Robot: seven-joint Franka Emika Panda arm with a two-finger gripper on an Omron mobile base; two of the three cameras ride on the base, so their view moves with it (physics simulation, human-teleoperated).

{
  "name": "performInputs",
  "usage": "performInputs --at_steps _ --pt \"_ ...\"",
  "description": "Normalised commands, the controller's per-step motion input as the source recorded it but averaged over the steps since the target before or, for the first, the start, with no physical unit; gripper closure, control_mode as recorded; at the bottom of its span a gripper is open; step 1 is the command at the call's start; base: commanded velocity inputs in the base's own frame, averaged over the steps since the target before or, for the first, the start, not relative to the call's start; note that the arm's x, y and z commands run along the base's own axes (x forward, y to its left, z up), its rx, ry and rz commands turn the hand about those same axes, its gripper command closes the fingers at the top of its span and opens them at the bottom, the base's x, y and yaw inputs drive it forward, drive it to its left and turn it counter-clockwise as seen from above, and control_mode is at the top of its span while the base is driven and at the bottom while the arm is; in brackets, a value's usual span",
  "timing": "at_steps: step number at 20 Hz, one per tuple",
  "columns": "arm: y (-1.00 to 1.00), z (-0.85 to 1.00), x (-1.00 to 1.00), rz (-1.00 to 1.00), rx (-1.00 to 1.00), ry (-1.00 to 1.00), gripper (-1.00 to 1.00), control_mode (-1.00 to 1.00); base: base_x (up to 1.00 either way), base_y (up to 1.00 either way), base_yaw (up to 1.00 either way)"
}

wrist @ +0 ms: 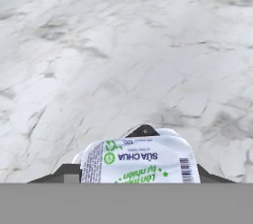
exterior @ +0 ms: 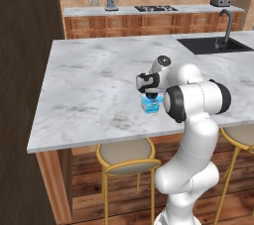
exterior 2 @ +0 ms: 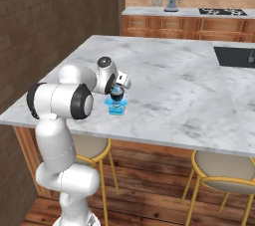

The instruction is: Stack the yogurt containers by placing the smaller containers on top of the larger containers.

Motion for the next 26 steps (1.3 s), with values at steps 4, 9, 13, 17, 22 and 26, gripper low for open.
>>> performInputs --at_steps 4,9,13,17,22,26 --pt "0.00 -0.02 -0.21 0.00 0.00 0.00 1.00 -1.00 0.00 0.00 0.00" --pt "0.00 0.00 -0.03 0.00 0.00 0.00 1.00 -1.00 0.00 0.00 0.00" --pt "0.00 0.00 0.10 0.00 0.00 0.00 1.00 -1.00 0.00 0.00 0.00" --pt "0.00 0.00 0.24 0.00 0.00 0.02 1.00 -1.00 0.00 0.00 0.00" --pt "0.00 0.00 0.06 0.00 0.00 0.00 1.00 -1.00 0.00 0.00 0.00" --pt "0.00 0.00 0.00 0.00 0.00 0.00 1.00 -1.00 0.00 0.00 0.00"
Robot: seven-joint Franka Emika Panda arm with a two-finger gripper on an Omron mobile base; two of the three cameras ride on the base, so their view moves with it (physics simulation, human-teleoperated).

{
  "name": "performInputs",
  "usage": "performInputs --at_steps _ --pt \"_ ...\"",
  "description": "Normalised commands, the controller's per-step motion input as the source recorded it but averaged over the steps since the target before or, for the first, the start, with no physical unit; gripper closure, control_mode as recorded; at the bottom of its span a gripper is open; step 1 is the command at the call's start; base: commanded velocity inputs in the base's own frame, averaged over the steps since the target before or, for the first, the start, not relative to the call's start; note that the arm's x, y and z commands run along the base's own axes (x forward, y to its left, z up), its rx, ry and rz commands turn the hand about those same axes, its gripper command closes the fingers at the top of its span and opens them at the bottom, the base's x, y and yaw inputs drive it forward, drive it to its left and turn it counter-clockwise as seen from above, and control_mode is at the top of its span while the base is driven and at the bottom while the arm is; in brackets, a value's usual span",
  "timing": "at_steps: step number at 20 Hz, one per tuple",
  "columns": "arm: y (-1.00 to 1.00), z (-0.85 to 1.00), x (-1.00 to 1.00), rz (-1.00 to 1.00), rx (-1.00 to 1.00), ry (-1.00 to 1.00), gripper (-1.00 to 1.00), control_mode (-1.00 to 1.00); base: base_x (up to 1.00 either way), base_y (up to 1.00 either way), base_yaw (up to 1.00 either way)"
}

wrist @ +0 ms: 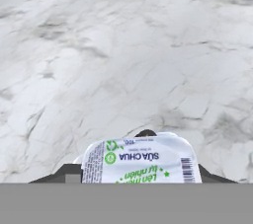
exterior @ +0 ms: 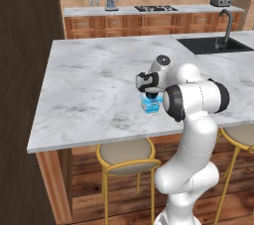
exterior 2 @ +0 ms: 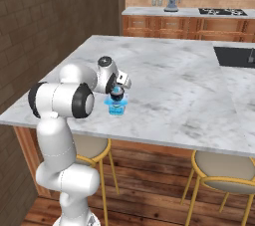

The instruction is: Stack the yogurt containers by placing the smaller containers on top of the larger containers.

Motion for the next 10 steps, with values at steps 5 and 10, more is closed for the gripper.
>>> performInputs --at_steps 5,10 --pt "0.00 0.00 0.00 0.00 0.00 0.00 -1.00 -1.00 0.00 0.00 0.00" --pt "0.00 0.00 0.05 0.00 0.00 0.00 -1.00 -1.00 0.00 0.00 0.00"
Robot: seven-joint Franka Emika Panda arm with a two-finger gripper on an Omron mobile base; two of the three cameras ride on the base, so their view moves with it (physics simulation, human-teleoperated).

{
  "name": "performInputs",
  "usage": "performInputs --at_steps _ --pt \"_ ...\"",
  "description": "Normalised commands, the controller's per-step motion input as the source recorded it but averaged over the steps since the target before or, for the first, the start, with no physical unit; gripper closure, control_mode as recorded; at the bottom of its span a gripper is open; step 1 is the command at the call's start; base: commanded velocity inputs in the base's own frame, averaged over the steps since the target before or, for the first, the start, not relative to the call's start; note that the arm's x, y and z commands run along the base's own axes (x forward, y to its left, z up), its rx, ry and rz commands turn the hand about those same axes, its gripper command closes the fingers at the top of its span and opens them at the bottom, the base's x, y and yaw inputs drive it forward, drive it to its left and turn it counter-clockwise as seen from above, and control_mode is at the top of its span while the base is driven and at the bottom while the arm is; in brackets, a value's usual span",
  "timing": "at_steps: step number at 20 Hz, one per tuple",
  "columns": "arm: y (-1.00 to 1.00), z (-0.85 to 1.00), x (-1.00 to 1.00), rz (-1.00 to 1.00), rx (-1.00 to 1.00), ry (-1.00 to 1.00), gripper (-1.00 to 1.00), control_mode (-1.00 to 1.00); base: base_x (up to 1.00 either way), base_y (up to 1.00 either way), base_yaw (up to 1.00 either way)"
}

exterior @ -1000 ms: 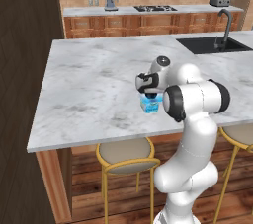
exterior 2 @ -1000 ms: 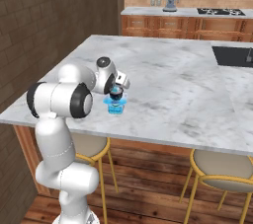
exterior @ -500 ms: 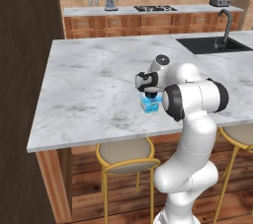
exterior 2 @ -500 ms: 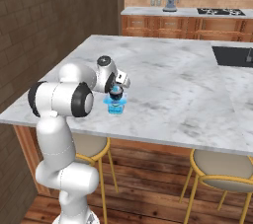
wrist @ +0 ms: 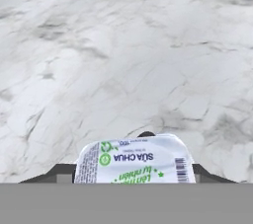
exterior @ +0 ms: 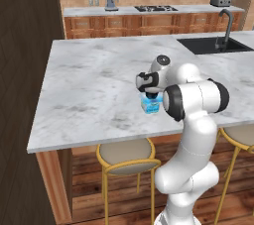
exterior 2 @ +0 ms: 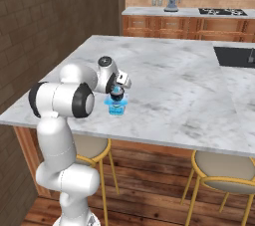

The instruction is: Stack the yogurt containers by placing the smaller containers on top of the larger containers.

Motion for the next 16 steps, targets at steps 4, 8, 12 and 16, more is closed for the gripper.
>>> performInputs --at_steps 4,8,12,16 --pt "0.00 0.22 0.08 -0.03 0.02 0.00 -1.00 -1.00 0.00 0.00 0.00" --pt "0.00 0.49 0.01 -0.01 0.03 0.00 -1.00 -1.00 0.00 0.00 0.00" --pt "0.00 0.50 -0.19 0.00 0.02 -0.01 -1.00 -1.00 0.00 0.00 0.00" --pt "0.00 0.31 -0.83 0.06 0.00 -0.11 -1.00 -1.00 0.00 0.00 0.00"
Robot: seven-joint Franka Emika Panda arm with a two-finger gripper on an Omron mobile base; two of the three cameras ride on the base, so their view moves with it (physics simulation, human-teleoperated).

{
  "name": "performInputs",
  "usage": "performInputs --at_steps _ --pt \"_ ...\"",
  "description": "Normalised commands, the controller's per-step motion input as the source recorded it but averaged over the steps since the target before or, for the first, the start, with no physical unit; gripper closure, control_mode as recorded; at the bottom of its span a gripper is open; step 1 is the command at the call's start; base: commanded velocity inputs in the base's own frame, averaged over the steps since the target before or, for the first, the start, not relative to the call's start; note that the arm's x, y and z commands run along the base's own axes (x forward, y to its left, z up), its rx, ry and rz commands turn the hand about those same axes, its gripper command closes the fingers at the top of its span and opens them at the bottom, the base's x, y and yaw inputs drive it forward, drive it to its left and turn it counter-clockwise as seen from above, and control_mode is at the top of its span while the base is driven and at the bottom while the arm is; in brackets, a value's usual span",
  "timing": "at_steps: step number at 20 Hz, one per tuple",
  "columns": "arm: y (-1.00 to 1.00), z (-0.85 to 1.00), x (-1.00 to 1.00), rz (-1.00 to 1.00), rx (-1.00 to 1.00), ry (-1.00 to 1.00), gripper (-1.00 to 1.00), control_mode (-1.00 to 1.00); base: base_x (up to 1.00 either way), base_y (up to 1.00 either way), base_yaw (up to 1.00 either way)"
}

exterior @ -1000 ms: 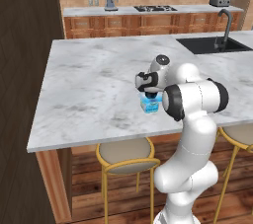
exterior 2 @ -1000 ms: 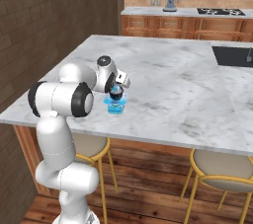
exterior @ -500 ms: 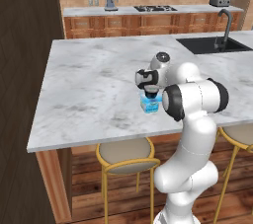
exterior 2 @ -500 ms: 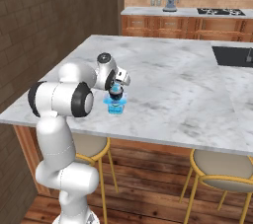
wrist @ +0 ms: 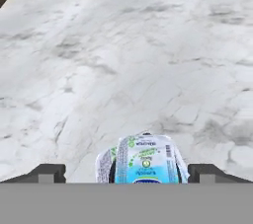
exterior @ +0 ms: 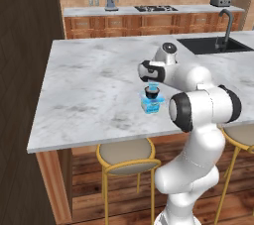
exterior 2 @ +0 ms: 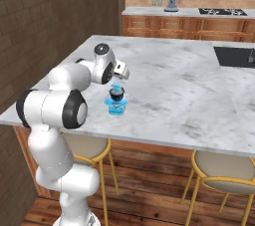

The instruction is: Stack the yogurt containers by placing the smaller containers on top of the larger containers.

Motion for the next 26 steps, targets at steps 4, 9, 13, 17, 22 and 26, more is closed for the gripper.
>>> performInputs --at_steps 4,9,13,17,22,26 --pt "0.00 0.66 -0.79 0.06 0.00 -0.16 -1.00 -1.00 0.00 0.00 0.00" --pt "-0.03 0.64 -0.89 0.08 0.00 -0.16 -1.00 -1.00 0.00 0.00 0.00" --pt "-0.12 0.53 -0.84 0.13 0.00 -0.16 -1.00 -1.00 0.00 0.00 0.00" --pt "-0.20 0.35 -0.77 0.09 0.03 -0.28 -1.00 -1.00 0.00 0.00 0.00" --pt "-0.22 0.13 -0.47 0.01 0.05 -0.19 -1.00 -1.00 0.00 0.00 0.00" --pt "0.00 0.00 0.00 0.00 0.00 0.00 -1.00 -1.00 0.00 0.00 0.00"
